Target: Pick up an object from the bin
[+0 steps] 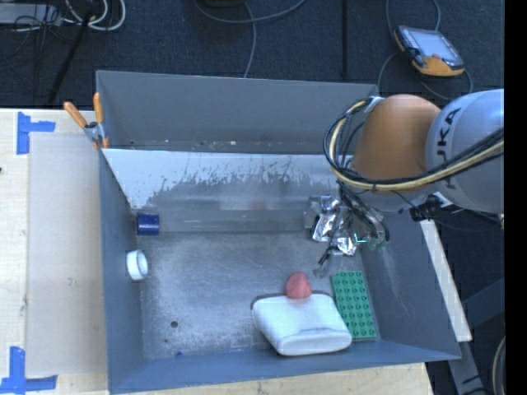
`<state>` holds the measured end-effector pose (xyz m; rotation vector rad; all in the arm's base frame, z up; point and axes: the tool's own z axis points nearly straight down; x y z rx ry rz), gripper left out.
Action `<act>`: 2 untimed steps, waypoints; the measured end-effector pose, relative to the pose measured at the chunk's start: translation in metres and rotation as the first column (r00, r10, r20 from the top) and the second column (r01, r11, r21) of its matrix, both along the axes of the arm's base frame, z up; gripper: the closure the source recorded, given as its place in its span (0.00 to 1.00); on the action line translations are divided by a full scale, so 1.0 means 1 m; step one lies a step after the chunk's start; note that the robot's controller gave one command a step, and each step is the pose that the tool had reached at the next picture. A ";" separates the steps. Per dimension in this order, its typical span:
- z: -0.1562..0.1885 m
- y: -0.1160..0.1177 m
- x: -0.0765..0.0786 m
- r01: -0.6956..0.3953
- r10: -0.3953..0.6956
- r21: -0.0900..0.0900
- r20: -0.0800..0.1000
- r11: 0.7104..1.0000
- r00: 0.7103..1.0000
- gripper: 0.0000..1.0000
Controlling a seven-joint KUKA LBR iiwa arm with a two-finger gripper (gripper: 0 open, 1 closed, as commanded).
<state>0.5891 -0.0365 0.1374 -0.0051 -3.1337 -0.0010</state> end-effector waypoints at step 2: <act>-0.062 0.032 -0.057 -0.806 0.806 -0.024 0.023 0.592 0.591 0.00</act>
Offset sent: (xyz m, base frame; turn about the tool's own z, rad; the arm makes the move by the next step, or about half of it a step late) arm -0.0298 0.0130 -0.0674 -0.7049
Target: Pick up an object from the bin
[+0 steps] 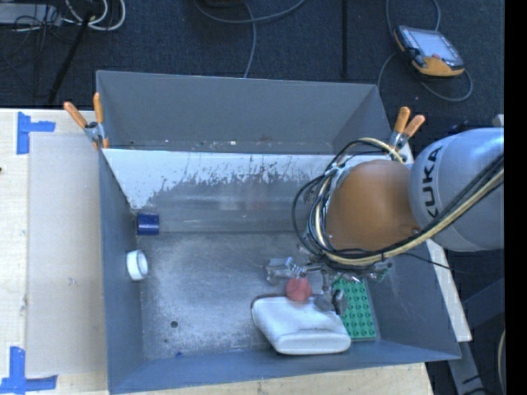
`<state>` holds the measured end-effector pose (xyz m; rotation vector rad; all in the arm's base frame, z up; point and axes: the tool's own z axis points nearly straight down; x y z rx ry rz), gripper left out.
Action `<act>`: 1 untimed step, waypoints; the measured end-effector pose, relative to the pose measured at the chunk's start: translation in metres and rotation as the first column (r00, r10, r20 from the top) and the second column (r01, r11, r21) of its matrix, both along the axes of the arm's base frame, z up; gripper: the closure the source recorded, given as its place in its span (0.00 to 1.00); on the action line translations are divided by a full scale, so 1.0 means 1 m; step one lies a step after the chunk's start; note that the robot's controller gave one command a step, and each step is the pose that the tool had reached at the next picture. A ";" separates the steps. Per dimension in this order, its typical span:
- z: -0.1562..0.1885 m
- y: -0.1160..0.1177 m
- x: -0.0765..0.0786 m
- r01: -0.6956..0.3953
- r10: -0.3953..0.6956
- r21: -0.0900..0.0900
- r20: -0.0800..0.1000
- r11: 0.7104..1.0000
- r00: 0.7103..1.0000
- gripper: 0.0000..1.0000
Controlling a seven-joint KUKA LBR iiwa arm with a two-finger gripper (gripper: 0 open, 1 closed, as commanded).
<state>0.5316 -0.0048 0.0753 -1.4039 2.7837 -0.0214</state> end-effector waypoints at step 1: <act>-0.001 0.003 -0.002 0.002 -0.002 0.006 -0.007 1.000 1.000 1.00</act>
Offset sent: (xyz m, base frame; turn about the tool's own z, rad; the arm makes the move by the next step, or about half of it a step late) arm 0.0000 0.0000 0.0000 0.0000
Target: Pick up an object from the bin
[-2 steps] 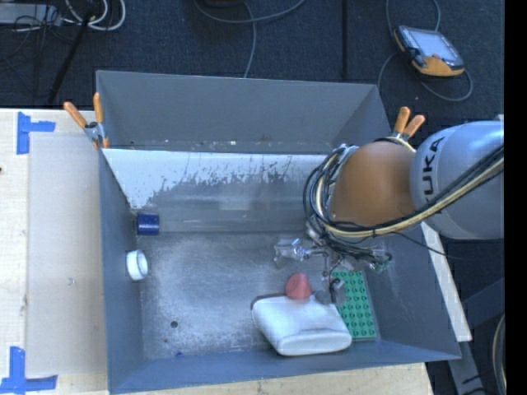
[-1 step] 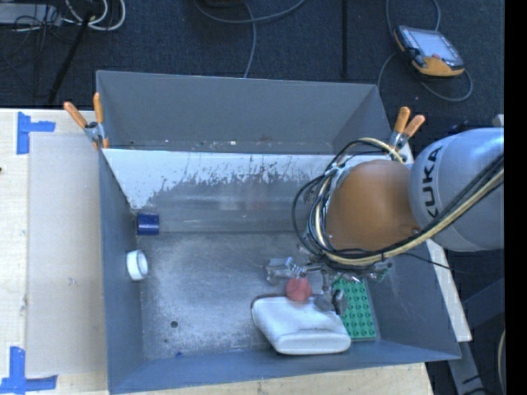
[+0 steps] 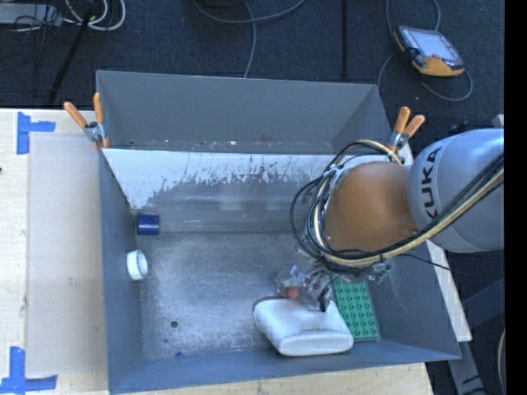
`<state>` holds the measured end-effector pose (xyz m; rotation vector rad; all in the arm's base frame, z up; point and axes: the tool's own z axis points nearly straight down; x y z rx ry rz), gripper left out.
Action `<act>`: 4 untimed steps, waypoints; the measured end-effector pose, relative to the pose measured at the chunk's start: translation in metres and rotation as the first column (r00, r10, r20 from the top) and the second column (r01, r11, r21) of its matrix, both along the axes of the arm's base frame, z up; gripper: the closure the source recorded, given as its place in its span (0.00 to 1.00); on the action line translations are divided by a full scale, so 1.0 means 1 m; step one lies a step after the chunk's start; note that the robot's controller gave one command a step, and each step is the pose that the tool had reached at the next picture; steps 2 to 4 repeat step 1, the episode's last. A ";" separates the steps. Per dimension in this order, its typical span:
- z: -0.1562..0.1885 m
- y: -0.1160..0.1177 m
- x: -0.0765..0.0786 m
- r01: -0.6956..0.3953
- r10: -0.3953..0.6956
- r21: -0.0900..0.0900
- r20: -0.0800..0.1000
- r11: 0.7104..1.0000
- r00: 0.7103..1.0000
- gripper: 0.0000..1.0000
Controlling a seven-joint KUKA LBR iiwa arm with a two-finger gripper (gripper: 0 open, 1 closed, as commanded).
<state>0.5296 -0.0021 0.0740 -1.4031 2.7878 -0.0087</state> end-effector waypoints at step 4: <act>0.152 -0.005 0.005 -0.033 0.033 -0.004 -0.012 0.999 0.999 1.00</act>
Offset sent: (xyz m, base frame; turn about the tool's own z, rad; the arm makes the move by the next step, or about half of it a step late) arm 0.0032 -0.0057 0.1474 -0.0351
